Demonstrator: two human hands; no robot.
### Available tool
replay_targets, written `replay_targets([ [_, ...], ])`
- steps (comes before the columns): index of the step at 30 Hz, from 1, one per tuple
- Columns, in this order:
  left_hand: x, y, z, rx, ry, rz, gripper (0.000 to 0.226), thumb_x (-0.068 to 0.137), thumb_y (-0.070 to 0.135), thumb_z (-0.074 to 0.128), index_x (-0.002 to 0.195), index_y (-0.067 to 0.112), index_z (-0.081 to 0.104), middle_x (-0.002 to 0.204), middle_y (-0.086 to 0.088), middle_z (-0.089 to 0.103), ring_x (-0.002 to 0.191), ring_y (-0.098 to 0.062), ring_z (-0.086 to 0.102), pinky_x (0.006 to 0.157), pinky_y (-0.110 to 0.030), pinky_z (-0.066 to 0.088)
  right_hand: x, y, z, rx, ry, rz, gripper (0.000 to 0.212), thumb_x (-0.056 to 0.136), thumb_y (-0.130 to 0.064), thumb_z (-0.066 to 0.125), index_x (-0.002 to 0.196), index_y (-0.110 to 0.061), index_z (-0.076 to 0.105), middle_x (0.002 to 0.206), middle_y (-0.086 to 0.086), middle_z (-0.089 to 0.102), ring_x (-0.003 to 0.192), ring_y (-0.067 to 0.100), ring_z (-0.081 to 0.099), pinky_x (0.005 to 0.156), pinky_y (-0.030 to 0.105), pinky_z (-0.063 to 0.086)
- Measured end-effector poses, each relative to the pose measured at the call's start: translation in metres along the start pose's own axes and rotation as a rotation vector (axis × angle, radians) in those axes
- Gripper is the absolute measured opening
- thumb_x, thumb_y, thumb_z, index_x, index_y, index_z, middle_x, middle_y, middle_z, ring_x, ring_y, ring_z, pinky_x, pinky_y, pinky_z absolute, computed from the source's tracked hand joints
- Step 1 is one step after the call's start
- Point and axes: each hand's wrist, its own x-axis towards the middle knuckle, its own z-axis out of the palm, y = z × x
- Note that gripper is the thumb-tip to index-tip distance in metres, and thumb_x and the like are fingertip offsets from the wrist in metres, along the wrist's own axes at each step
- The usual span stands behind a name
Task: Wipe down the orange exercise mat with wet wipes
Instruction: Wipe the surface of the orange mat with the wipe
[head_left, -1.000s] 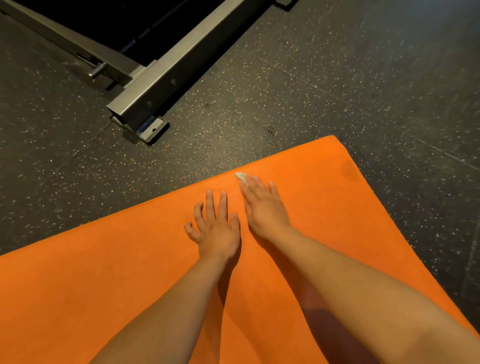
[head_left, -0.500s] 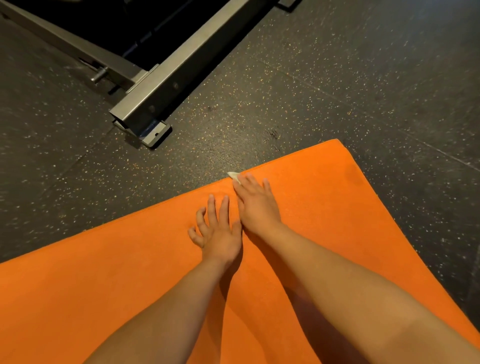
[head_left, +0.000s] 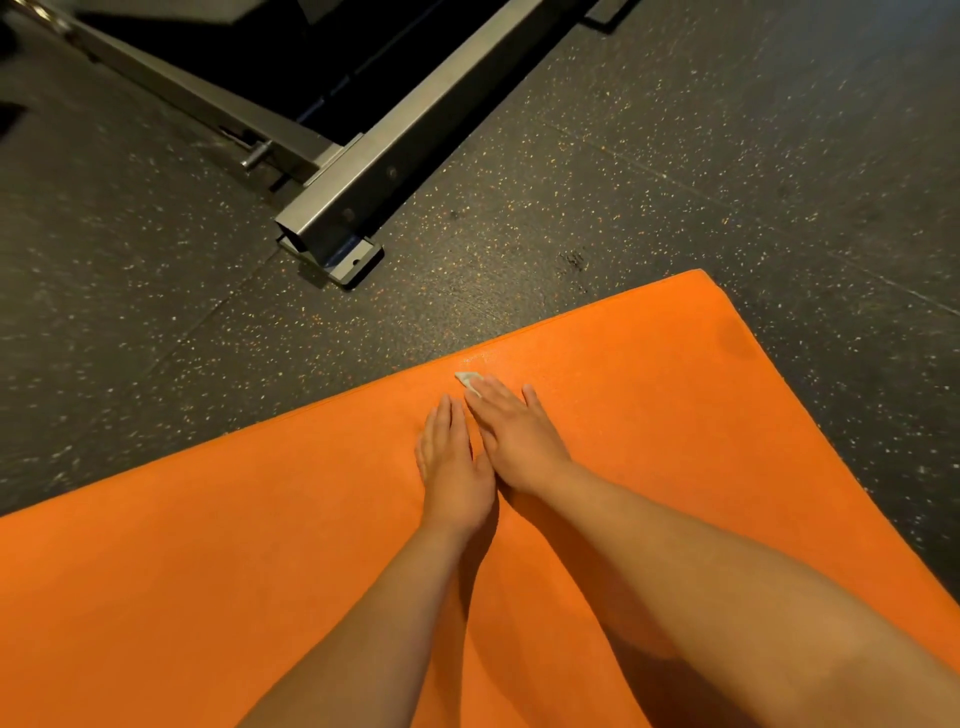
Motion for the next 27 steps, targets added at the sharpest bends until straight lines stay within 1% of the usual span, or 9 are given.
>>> replay_targets([
  [2,-0.019,-0.003,0.006,0.049,0.085,-0.023,0.061,0.101,0.023,0.052,0.156,0.009,0.029,0.166,-0.008,0.019,0.151,-0.031,0.015,0.122,-0.039,0.008,-0.015,0.001,0.005,-0.027,-0.015,-0.012,0.055,0.106,-0.020,0.036,0.160,-0.025,0.025,0.169,-0.012,0.011,0.156,0.009,0.004,0.124,0.045,-0.006],
  [5,-0.045,-0.004,0.011,0.141,0.124,-0.096,0.059,0.098,0.030,0.056,0.154,0.019,0.038,0.164,-0.003,0.026,0.143,-0.030,0.022,0.118,-0.047,0.015,-0.040,-0.003,0.010,-0.074,-0.046,0.017,0.054,0.108,-0.026,0.031,0.161,-0.028,0.020,0.169,-0.015,0.006,0.155,0.007,-0.003,0.125,0.047,-0.007],
  [9,-0.081,-0.001,0.022,0.153,0.116,-0.195,0.061,0.090,0.032,0.065,0.148,0.027,0.048,0.161,0.002,0.033,0.140,-0.030,0.033,0.113,-0.050,0.021,-0.083,-0.009,0.020,-0.052,-0.029,0.047,0.052,0.109,-0.027,0.033,0.160,-0.028,0.026,0.168,-0.013,0.012,0.155,0.008,-0.003,0.124,0.046,-0.010],
  [12,-0.112,-0.001,0.030,0.139,0.080,-0.184,0.060,0.093,0.034,0.062,0.150,0.029,0.045,0.163,0.004,0.028,0.144,-0.028,0.027,0.116,-0.049,0.016,-0.117,-0.012,0.027,-0.065,-0.023,0.069,0.050,0.108,-0.026,0.035,0.158,-0.030,0.030,0.168,-0.013,0.015,0.156,0.010,0.000,0.122,0.044,-0.013],
  [15,-0.148,-0.007,0.032,0.185,-0.013,-0.159,0.062,0.098,0.037,0.053,0.156,0.032,0.031,0.167,0.005,0.014,0.149,-0.026,0.013,0.119,-0.047,0.008,-0.151,-0.014,0.030,-0.062,-0.047,0.097,0.049,0.108,-0.028,0.036,0.156,-0.033,0.034,0.167,-0.016,0.017,0.156,0.010,-0.001,0.120,0.041,-0.016],
  [19,-0.198,-0.002,0.026,0.260,-0.144,-0.186,0.067,0.100,0.042,0.048,0.159,0.033,0.016,0.168,0.005,0.001,0.152,-0.026,0.005,0.122,-0.046,0.007,-0.205,-0.023,0.030,-0.015,-0.088,0.171,0.050,0.106,-0.023,0.038,0.154,-0.034,0.038,0.166,-0.017,0.020,0.156,0.011,0.001,0.122,0.045,-0.012],
  [21,-0.228,0.006,0.023,0.286,-0.223,-0.186,0.065,0.102,0.043,0.042,0.160,0.031,0.015,0.168,0.003,-0.001,0.152,-0.027,0.003,0.122,-0.046,0.005,-0.234,-0.035,0.029,0.004,-0.132,0.219,0.050,0.106,-0.022,0.038,0.154,-0.033,0.039,0.166,-0.016,0.019,0.156,0.011,0.001,0.124,0.048,-0.007],
  [24,-0.274,0.013,0.021,0.267,-0.321,-0.203,0.060,0.104,0.047,0.033,0.160,0.030,0.017,0.168,0.000,-0.002,0.152,-0.029,0.002,0.123,-0.045,0.004,-0.279,-0.054,0.031,0.002,-0.203,0.267,0.051,0.106,-0.022,0.036,0.156,-0.030,0.036,0.168,-0.014,0.015,0.156,0.012,-0.001,0.125,0.050,-0.006],
  [27,-0.320,0.009,0.017,0.236,-0.355,-0.192,0.059,0.104,0.047,0.037,0.158,0.030,0.021,0.168,-0.002,-0.001,0.152,-0.032,0.002,0.124,-0.045,0.005,-0.322,-0.068,0.034,-0.014,-0.253,0.299,0.053,0.105,-0.023,0.037,0.158,-0.030,0.032,0.168,-0.013,0.012,0.156,0.013,-0.001,0.125,0.050,-0.005],
])
